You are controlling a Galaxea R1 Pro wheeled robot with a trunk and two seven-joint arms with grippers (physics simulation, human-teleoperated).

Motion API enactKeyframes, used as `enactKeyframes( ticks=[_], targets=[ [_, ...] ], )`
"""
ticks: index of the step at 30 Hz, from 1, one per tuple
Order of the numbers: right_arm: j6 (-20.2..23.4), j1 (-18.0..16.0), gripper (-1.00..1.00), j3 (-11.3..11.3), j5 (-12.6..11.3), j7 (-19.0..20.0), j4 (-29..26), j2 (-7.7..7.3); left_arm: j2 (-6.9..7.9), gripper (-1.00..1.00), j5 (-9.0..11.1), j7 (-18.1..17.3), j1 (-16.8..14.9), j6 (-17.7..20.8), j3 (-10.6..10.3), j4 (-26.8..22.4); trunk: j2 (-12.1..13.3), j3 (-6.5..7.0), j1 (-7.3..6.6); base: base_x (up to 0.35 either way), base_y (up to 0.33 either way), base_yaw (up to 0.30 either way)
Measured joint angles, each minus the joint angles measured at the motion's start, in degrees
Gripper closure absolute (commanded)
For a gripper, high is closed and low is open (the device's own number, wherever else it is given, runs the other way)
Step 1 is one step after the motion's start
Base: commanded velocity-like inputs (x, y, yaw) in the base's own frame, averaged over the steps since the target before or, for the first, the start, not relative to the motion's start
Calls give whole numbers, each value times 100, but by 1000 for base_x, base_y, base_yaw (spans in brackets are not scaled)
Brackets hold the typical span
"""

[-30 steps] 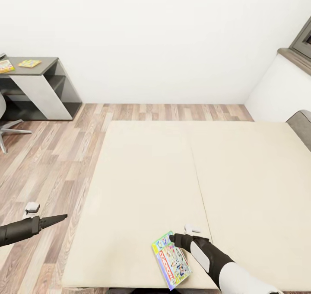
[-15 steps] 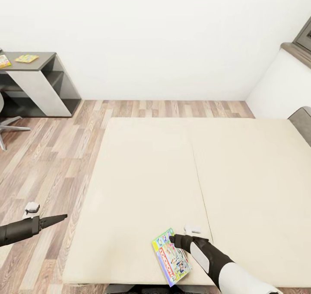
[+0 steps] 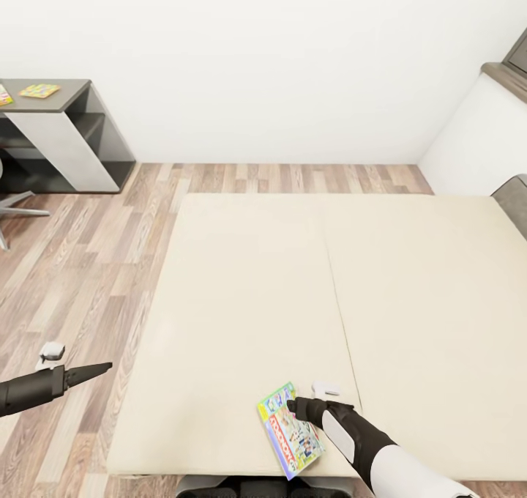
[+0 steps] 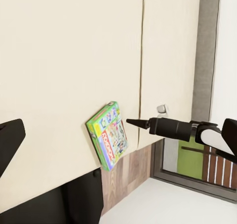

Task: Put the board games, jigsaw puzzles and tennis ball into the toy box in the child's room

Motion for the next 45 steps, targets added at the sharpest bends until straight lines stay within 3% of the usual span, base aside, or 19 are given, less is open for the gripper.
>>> enactKeyframes(
  ticks=[15,45],
  targets=[
    [-1,0,-100,17,-18,353,-4,-12,12,-100,6,0,-4,2,21,0,0,-142,0,0,0,0],
    [-56,1,-100,5,-24,394,-4,-30,4,-100,7,0,-1,5,7,-5,0,-425,0,0,0,0]
  ],
)
